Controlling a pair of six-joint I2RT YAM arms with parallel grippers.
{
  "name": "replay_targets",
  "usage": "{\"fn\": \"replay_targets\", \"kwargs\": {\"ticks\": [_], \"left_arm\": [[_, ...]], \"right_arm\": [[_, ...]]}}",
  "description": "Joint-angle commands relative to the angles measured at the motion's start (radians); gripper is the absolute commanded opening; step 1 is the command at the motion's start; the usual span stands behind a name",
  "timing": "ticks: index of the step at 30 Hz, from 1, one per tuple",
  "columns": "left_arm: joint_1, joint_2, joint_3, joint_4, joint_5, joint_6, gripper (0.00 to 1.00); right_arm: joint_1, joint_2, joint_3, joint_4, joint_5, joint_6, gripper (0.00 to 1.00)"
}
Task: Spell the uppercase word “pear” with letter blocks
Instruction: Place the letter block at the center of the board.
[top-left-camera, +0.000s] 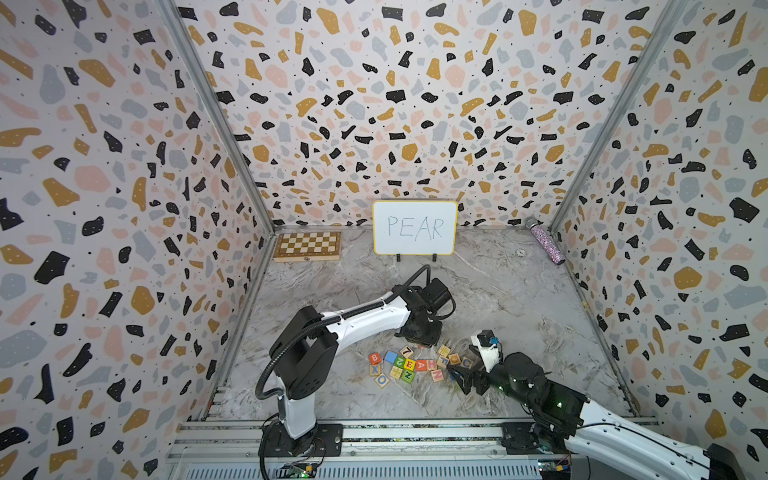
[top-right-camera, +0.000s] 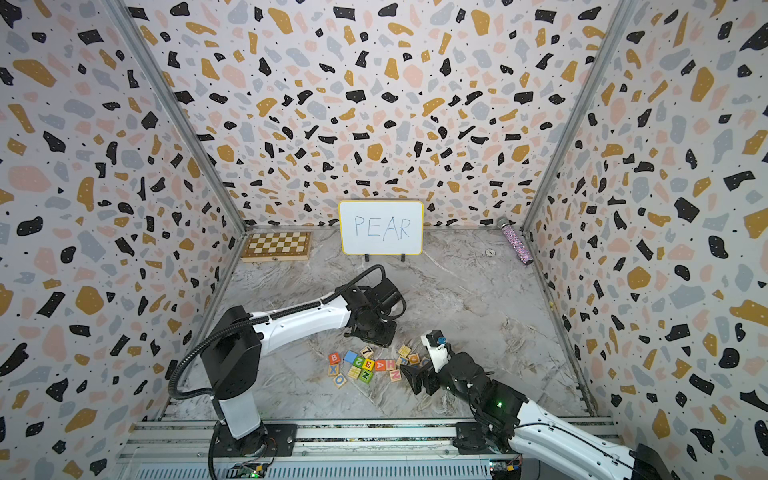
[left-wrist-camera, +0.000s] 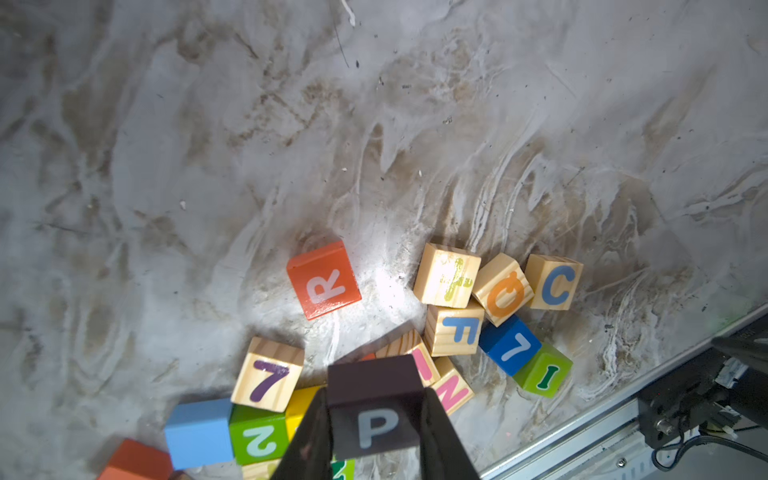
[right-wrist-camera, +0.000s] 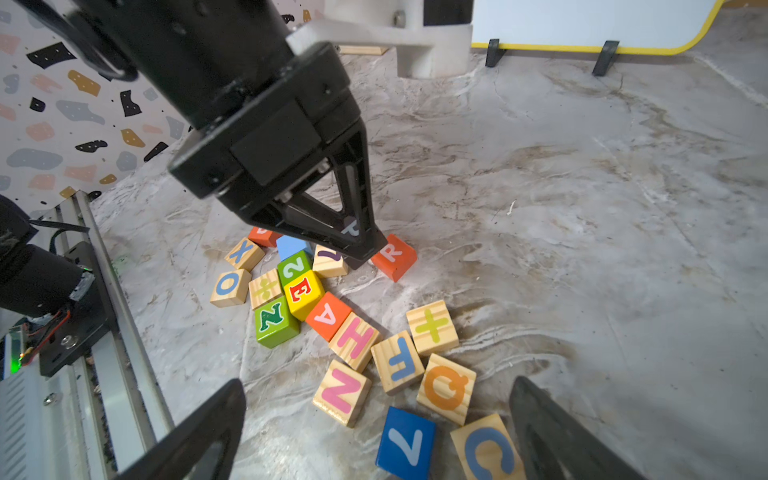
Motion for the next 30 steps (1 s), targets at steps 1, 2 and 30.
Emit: {"fn": "replay_targets", "kwargs": {"ticks": [1,2,30], "left_arm": [[0.001,-0.06,-0.024,-0.026,-0.042,0.025,0.2],[0.004,-0.073,-0.027,-0.02,-0.052,0.025,0.2],[0.251,-0.12,0.034,0.118,-0.079,0.186,0.2]], "right_arm": [[0.003,0.038,0.039,0.053,0.03,-0.03,0.99],[0.003,0.055,0.048,0.061,0.034,-0.034,0.99],[-0.29,0.633,0.347,0.348,-0.194,-0.142,1.0]]}}
